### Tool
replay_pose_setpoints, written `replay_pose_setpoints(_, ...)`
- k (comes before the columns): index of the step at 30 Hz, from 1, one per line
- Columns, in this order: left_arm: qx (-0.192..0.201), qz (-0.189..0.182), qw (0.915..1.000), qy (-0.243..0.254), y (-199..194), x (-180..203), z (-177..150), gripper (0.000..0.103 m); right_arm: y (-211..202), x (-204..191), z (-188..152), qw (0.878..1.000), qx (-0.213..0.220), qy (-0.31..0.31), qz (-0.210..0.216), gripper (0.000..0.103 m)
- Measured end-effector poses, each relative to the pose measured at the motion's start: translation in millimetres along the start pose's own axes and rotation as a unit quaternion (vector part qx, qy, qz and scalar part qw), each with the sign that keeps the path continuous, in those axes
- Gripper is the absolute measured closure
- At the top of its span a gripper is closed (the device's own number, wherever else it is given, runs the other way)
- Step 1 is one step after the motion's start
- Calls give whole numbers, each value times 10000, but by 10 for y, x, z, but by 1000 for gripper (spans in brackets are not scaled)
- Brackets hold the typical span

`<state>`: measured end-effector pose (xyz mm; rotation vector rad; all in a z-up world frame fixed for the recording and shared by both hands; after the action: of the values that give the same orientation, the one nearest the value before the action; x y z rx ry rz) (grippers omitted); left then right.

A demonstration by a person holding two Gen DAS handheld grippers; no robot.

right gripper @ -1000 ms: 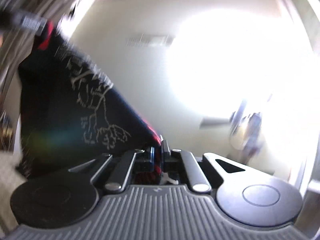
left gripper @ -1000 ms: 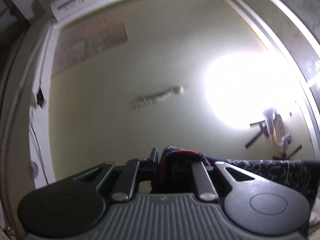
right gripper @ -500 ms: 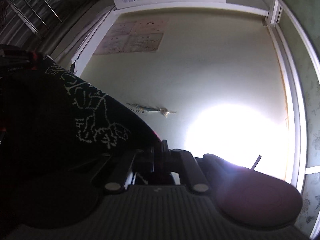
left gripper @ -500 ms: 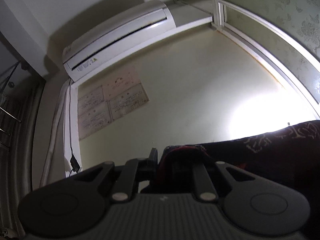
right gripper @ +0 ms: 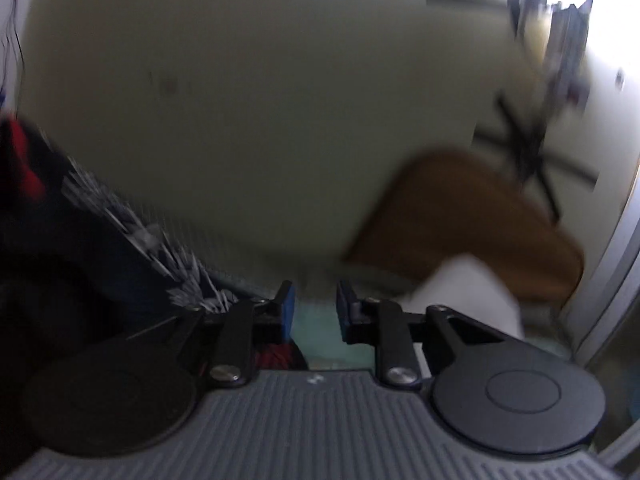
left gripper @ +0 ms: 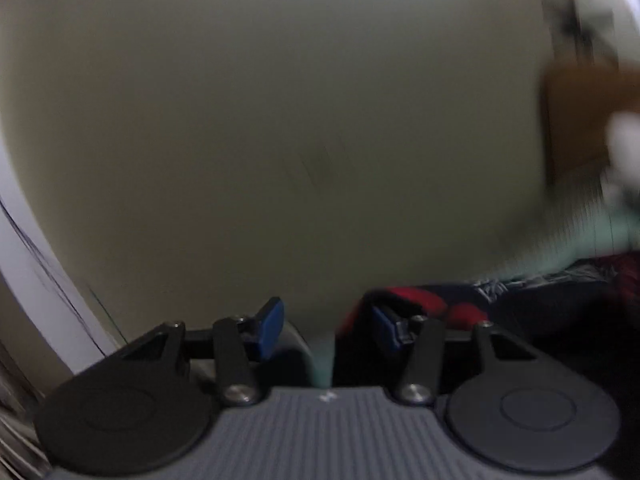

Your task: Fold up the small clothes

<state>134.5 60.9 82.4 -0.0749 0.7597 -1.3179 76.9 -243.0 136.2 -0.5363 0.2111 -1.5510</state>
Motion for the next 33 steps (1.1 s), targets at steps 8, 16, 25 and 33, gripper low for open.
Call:
replay_pose_setpoints(8, -28, -145, 9996, -232, 497, -37, -249, 48, -83, -355, -302, 9909, 188, -498, 1232, 55)
replay_pose_setpoints(16, 6, -169, 9998, -62, 408, 40, -376, 43, 536, -943, -542, 9788, -883, -1390, 1217, 70)
replay_pose_setpoints(25, 108, -172, 9998, -36, 366, 72, -229, 38, 927, 373, -3, 9877, 101, 991, -1204, 49)
replay_pose_setpoints(33, 254, -303, 9987, 316, 350, 262, -174, 36, 846, -65, -248, 9845, -751, 1001, 1231, 50)
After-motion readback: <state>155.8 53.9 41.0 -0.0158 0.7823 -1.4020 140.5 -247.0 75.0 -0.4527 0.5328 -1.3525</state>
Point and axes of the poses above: each gripper's, at about its wrist camera, not at the fingertips, and y roughly the way its jaws point, x to its right, z to its top, the point moved 1 cm from there along y, roughly the way its jaws point, and after that the axes turned 3 degrees about -x, right-handed, at the moved point
